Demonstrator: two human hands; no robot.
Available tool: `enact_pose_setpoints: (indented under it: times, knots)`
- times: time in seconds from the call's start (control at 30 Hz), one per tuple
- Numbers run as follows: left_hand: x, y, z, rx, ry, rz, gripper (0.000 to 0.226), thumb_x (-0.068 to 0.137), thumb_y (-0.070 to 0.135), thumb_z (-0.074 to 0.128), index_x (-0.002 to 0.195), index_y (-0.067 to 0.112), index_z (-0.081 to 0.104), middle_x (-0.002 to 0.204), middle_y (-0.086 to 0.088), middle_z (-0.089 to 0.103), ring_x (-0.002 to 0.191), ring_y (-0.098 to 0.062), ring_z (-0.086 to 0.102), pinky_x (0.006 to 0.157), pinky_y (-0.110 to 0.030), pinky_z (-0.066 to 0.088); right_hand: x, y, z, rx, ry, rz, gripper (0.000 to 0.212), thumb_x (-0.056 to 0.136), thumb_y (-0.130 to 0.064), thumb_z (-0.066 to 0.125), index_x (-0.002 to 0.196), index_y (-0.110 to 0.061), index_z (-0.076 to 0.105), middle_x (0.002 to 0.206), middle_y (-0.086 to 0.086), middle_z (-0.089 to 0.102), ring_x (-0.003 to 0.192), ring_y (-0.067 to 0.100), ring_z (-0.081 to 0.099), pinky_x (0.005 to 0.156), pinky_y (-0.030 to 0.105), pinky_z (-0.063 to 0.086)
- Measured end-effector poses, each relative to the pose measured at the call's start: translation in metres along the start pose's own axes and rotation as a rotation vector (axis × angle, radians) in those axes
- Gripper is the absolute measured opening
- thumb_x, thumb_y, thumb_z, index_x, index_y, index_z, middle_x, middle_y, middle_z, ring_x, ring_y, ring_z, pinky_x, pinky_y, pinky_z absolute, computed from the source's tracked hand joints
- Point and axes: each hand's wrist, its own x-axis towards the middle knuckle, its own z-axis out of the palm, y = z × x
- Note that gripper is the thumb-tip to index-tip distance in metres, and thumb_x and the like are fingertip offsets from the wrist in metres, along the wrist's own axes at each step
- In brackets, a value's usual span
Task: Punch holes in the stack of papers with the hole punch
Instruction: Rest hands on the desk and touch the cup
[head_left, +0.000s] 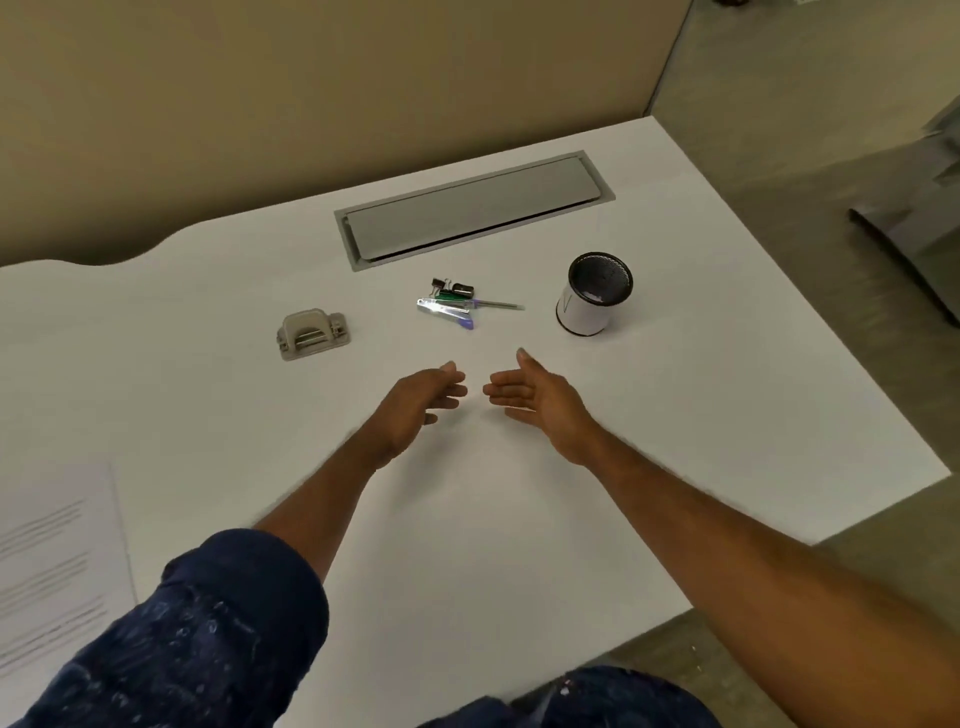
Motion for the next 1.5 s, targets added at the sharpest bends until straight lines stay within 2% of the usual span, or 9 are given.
enact_pose_setpoints:
  times: [0.07,0.13,0.23,0.33,0.43,0.6,0.8,1.1,1.5]
  knots:
    - [-0.012,-0.023,-0.015,0.172,0.062,0.060,0.042,0.097,0.049,0.049,0.128,0.022,0.060,0.134,0.001,0.061,0.118,-0.014,0.057,0.095,-0.029,0.040,-0.002,0.013,0.014,-0.170,0.004,-0.066,0.041,0.099,-0.040,0.045,0.115,-0.009,0.067,0.115,0.004,0.069,0.108,0.015,0.063,0.095,0.030,0.043]
    - [-0.024,-0.046,-0.033,0.475,0.128,0.129,0.054,0.094,0.055,0.051,0.139,0.026,0.050,0.148,0.005,0.047,0.134,-0.014,0.042,0.109,-0.032,0.032,-0.004,0.025,0.023,-0.430,-0.018,-0.134,0.035,0.097,-0.032,0.052,0.124,-0.013,0.062,0.124,-0.002,0.062,0.115,0.010,0.055,0.098,0.023,0.035]
    - [-0.044,-0.073,-0.060,0.794,0.208,0.202,0.081,0.083,0.074,0.036,0.150,0.029,0.033,0.161,0.003,0.025,0.148,-0.017,0.021,0.118,-0.044,0.019,-0.002,0.045,0.027,-0.831,0.000,-0.253,0.054,0.091,-0.030,0.063,0.140,-0.018,0.045,0.146,-0.002,0.045,0.135,0.013,0.039,0.106,0.017,0.024]
    - [-0.060,-0.097,-0.080,1.028,0.237,0.209,0.093,0.078,0.081,0.021,0.154,0.027,0.022,0.165,-0.003,0.013,0.151,-0.021,0.011,0.119,-0.047,0.014,0.002,0.064,0.026,-1.015,0.007,-0.303,0.070,0.092,-0.032,0.062,0.150,-0.014,0.028,0.159,0.003,0.023,0.147,0.017,0.019,0.115,0.020,0.010]
    - [-0.077,-0.127,-0.092,1.156,0.218,0.107,0.102,0.075,0.089,0.012,0.157,0.028,0.005,0.166,-0.002,-0.004,0.153,-0.021,-0.005,0.122,-0.050,0.003,0.003,0.078,0.028,-1.158,0.031,-0.351,0.074,0.095,-0.041,0.054,0.152,-0.011,0.018,0.162,0.006,0.009,0.150,0.018,0.005,0.120,0.028,0.005]
    - [-0.103,-0.170,-0.095,1.219,0.227,-0.003,0.115,0.068,0.097,0.018,0.154,0.029,-0.016,0.161,-0.002,-0.028,0.149,-0.023,-0.024,0.120,-0.055,-0.006,0.000,0.099,0.035,-1.402,0.047,-0.352,0.083,0.094,-0.061,0.033,0.154,-0.010,0.006,0.163,0.007,-0.007,0.150,0.022,-0.008,0.123,0.042,0.003]
    - [-0.123,-0.194,-0.081,1.249,0.293,-0.007,0.112,0.071,0.095,0.010,0.153,0.026,-0.020,0.158,-0.005,-0.034,0.147,-0.026,-0.029,0.119,-0.059,-0.005,-0.010,0.126,0.064,-1.521,0.117,-0.329,0.102,0.082,-0.080,0.017,0.153,-0.010,-0.005,0.161,0.012,-0.015,0.148,0.027,-0.016,0.121,0.048,-0.002]
    - [-0.140,-0.212,-0.063,1.287,0.300,0.101,0.108,0.077,0.092,0.013,0.155,0.023,-0.014,0.161,-0.010,-0.025,0.149,-0.029,-0.023,0.119,-0.061,-0.002,-0.040,0.163,0.101,-1.583,-0.046,-0.542,0.093,0.089,-0.074,0.022,0.154,-0.012,-0.004,0.161,0.006,-0.015,0.148,0.020,-0.018,0.122,0.046,-0.001]
    - [-0.146,-0.215,-0.062,1.289,0.258,0.164,0.105,0.078,0.091,0.013,0.155,0.025,-0.013,0.162,-0.008,-0.024,0.150,-0.027,-0.021,0.120,-0.059,-0.005,-0.044,0.173,0.108,-1.574,-0.040,-0.598,0.076,0.094,-0.067,0.023,0.154,-0.026,0.003,0.163,0.004,-0.008,0.149,0.020,-0.012,0.122,0.047,-0.001]
